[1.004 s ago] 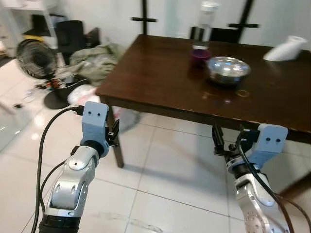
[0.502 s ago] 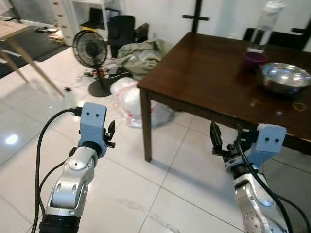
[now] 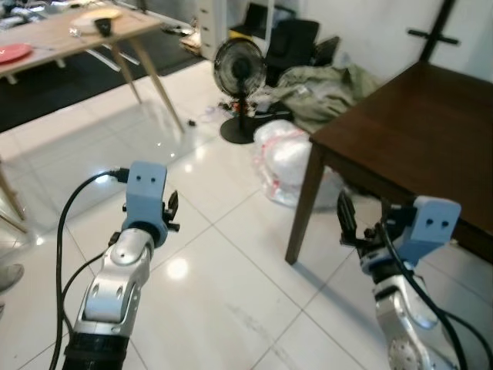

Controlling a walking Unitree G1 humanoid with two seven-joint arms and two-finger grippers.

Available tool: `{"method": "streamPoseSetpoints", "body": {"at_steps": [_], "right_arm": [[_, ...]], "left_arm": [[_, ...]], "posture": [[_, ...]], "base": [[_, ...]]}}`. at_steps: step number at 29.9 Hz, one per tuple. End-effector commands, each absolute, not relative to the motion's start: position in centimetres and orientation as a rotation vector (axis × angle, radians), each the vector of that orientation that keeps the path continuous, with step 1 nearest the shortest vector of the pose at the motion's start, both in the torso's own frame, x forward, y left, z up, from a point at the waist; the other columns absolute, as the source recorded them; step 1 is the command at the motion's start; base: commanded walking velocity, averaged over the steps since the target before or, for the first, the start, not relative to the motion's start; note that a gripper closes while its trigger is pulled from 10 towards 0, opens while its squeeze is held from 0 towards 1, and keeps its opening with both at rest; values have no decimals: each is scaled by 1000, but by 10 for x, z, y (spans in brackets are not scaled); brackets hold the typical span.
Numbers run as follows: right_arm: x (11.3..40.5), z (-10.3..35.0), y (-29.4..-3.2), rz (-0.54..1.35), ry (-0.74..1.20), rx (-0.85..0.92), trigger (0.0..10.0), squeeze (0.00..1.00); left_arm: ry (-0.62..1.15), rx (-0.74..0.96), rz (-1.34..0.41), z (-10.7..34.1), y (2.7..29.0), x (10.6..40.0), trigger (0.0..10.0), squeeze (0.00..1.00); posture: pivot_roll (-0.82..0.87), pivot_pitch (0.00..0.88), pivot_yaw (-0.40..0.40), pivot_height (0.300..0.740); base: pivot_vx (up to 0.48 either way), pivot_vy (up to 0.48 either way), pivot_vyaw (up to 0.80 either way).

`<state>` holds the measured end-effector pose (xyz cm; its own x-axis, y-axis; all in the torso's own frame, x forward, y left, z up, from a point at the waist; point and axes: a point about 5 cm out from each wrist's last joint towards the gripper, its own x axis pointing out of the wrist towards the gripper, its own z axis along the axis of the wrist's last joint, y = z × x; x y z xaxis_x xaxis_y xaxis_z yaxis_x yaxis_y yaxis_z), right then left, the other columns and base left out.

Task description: Setting the table

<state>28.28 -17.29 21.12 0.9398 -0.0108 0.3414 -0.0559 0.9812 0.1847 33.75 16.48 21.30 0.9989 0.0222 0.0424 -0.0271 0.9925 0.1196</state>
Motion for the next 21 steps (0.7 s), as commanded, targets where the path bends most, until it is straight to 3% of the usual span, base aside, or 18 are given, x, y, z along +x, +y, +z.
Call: {"method": "streamPoseSetpoints", "body": {"at_steps": [1, 15, 17, 21], "right_arm": [[281, 208, -173, 20, -342, 208, 10000, 0], [281, 209, -174, 20, -341, 211, 10000, 0], [282, 209, -172, 25, -338, 198, 10000, 0], [283, 209, -171, 25, -334, 184, 10000, 0]], "left_arm": [[-11, 132, 56, 207, 169, 337, 10000, 0], [-13, 138, 115, 208, 175, 341, 10000, 0], [-43, 150, 152, 210, 178, 341, 10000, 0], [-33, 152, 181, 209, 181, 342, 10000, 0]], "posture": [[67, 134, 115, 740], [65, 135, 111, 740], [61, 134, 107, 740], [59, 134, 105, 740]], "base": [[0, 0, 794], [0, 0, 794], [289, 0, 794], [469, 0, 0]]}}
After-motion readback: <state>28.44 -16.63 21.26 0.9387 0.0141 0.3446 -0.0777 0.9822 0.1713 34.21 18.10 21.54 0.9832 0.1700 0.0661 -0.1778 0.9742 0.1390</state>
